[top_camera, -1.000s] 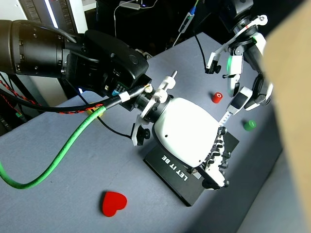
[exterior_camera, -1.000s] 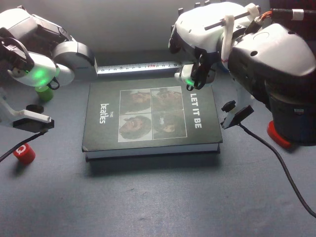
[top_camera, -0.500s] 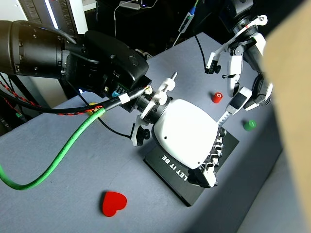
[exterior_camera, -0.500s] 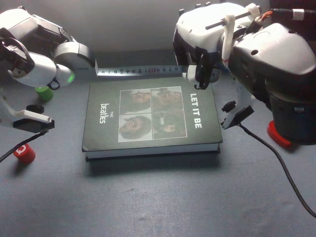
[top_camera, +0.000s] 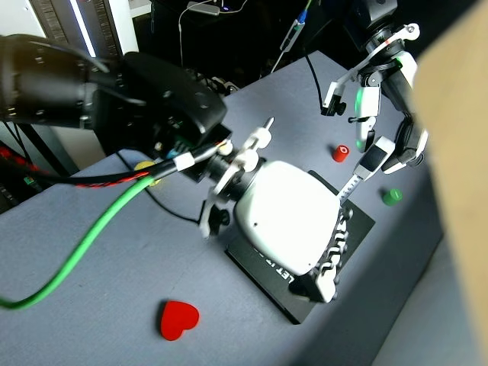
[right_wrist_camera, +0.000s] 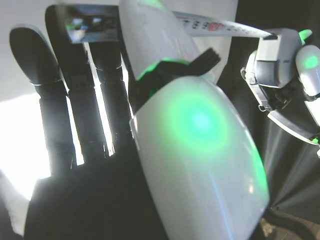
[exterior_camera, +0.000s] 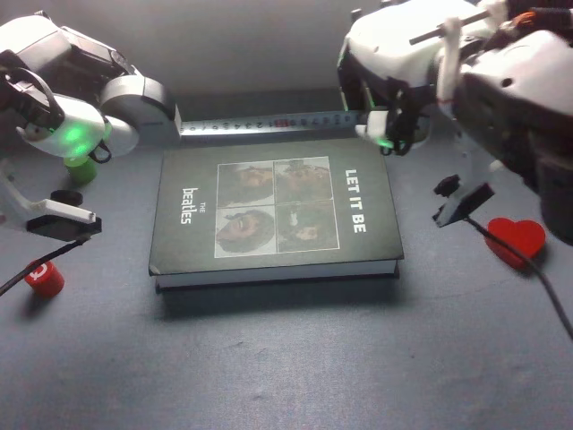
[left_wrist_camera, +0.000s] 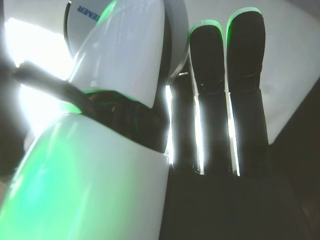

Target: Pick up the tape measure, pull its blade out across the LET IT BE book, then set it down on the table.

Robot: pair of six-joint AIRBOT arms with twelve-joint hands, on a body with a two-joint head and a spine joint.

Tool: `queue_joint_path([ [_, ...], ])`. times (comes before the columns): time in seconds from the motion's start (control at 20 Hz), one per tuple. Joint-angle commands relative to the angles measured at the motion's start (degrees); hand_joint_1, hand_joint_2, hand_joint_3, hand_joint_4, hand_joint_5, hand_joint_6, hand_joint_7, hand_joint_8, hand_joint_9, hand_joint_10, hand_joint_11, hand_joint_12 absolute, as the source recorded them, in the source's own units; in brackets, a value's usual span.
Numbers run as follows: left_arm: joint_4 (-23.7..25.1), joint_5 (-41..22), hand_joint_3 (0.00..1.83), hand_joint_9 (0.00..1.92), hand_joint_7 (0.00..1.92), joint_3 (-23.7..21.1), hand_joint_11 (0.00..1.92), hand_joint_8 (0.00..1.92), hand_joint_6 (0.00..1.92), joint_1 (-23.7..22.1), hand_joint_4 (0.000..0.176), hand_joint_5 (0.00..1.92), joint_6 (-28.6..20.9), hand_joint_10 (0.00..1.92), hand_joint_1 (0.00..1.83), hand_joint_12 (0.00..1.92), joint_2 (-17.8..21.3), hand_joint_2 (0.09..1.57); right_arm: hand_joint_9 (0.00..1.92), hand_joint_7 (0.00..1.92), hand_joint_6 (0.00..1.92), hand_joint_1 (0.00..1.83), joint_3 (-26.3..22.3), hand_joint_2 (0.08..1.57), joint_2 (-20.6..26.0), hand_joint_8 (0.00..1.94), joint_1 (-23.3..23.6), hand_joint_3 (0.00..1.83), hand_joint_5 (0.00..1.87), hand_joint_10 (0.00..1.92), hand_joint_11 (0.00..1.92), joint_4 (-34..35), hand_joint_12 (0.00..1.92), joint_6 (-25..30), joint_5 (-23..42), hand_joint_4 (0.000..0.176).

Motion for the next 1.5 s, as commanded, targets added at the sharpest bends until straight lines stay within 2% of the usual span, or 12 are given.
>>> queue_joint_path([
  [0.0, 2.54, -3.65, 0.0, 0.83, 0.81, 0.46, 0.8, 1.21, 1.01, -0.83, 0.0, 0.89, -0.35, 1.42, 1.36, 1.32, 0.51, 1.16, 0.82, 0.9, 1.11, 1.19, -0.32, 1.17, 0.93, 1.21, 0.35, 0.0, 0.85, 0.88, 0.68, -4.22, 1.34, -1.25, 2.53, 0.001],
  [0.9, 2.65, -4.03, 0.0, 0.83, 0.79, 0.2, 0.82, 1.22, 1.0, -0.91, 0.0, 0.9, -0.35, 1.42, 1.36, 1.33, 0.8, 1.17, 0.83, 0.95, 1.1, 1.2, -1.49, 1.17, 12.49, 1.19, 0.54, 0.0, 0.83, 0.93, 0.67, -4.31, 1.36, -3.38, -3.77, 0.0],
  [1.45, 2.72, -4.03, 0.0, 0.87, 0.84, 0.18, 0.81, 1.18, 0.97, -1.16, 0.0, 0.89, -0.38, 1.4, 1.35, 1.35, 0.86, 1.16, 0.84, 0.95, 1.1, 1.2, -1.49, 1.17, 17.37, 1.17, 0.34, 0.0, 0.84, 0.92, 0.69, -3.52, 1.36, -4.25, -5.86, 0.0],
])
